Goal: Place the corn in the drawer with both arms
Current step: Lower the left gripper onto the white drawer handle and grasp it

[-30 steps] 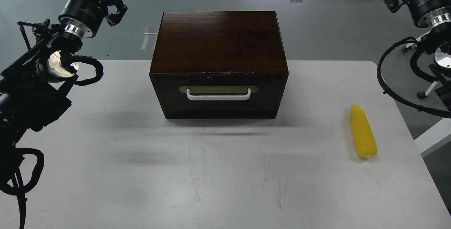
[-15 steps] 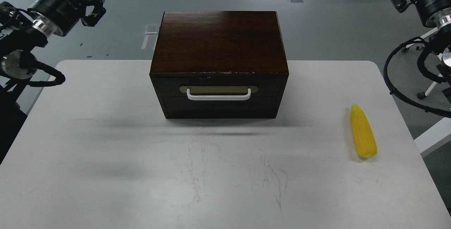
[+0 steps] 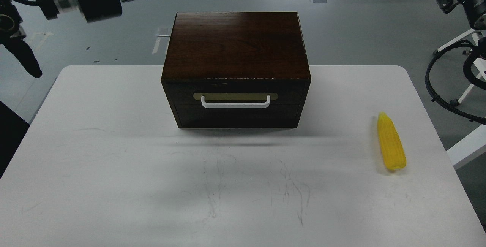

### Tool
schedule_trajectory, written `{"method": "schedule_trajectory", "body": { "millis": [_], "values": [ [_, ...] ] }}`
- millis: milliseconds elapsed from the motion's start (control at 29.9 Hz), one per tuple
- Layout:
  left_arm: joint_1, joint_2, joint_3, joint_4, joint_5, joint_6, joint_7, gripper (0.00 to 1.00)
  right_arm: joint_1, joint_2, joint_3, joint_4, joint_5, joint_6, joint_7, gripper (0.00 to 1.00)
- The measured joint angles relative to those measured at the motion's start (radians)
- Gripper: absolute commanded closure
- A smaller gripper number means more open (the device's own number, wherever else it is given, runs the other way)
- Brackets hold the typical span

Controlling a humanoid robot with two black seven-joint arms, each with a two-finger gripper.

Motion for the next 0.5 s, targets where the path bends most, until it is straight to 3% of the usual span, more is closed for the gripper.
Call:
{"method": "schedule_trajectory", "body": {
  "millis": [167,502],
  "values": [
    [-0.063,-0.087,0.082,-0.126,0.281,0.0,-0.003,0.14,-0.002,-0.025,0.003,0.001,0.001,0.0,0.0,0.0],
    [-0.148,-0.239,0.359,-0.124,0.621,0.0,0.0,0.15,-0.076,-0.021,-0.002,0.004,0.005,0.0,-0.022,0.0]
  ]
}}
